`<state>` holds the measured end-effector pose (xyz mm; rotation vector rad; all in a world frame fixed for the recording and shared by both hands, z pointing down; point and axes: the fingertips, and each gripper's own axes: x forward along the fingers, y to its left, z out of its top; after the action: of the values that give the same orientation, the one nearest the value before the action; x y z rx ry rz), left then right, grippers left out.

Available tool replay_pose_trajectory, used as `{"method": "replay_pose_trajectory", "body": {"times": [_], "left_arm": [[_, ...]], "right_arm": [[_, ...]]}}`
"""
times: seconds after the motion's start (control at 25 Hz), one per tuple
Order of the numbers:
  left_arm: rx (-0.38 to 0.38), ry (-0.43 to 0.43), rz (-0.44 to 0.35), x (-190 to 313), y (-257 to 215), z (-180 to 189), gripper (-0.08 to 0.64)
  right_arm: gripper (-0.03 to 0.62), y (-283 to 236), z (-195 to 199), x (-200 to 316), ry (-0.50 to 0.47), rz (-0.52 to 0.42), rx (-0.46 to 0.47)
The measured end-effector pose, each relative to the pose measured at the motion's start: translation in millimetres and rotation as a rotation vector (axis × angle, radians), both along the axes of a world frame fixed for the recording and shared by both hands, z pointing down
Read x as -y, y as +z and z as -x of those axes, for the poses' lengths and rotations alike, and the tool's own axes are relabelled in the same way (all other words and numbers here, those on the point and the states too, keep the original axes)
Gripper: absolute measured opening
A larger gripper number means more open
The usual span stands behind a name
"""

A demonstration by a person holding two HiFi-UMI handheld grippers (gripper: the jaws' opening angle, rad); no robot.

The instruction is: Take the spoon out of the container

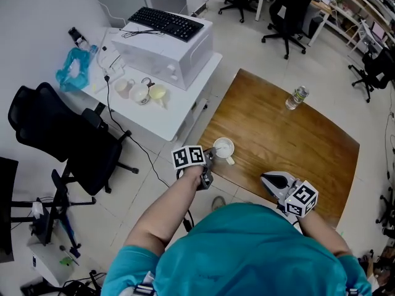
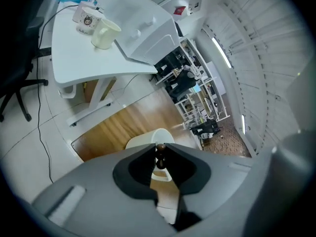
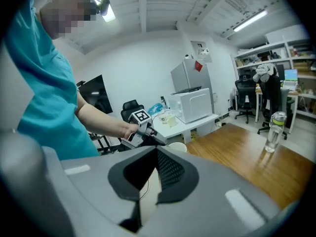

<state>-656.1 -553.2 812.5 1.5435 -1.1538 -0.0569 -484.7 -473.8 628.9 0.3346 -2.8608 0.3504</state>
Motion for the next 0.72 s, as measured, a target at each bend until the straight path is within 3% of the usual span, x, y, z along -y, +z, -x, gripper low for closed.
{"method": "replay_pose_trajectory", "body": {"times": [0.36, 0.72], "left_arm": [[-0.127, -0.001, -0.21, -30, -87, 9, 0.049], [-0.233, 0.084, -0.453, -75, -160, -41, 0.049]], "right_arm": [[0.002, -10, -2, 0, 0.005, 0.011, 0.014], [0.002, -27, -28, -2, 0.02, 0.001, 0.052]]}}
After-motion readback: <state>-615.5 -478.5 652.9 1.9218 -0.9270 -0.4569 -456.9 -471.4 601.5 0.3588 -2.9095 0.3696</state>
